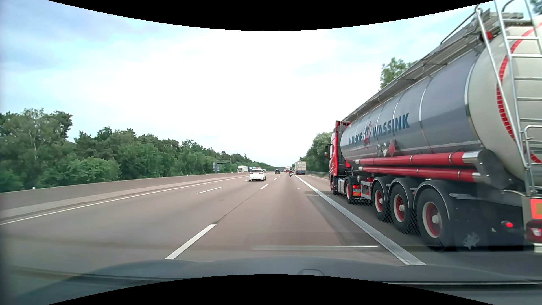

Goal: Follow the waypoints while adhering to traffic rules and regulations

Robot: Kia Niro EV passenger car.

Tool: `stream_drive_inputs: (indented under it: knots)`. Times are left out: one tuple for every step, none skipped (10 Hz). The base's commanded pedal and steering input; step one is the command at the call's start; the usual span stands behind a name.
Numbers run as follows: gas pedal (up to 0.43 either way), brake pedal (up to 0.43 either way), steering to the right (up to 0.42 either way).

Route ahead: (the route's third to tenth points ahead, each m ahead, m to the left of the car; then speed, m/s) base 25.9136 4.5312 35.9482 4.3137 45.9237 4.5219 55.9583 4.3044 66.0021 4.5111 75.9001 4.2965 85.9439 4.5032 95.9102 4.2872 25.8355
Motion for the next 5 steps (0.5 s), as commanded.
stream_drive_inputs:
  knots:
    - [0.118,0.000,-0.006]
    - [0.118,0.000,-0.006]
    - [0.118,0.000,-0.006]
    - [0.118,0.000,-0.006]
    - [0.118,0.000,-0.006]
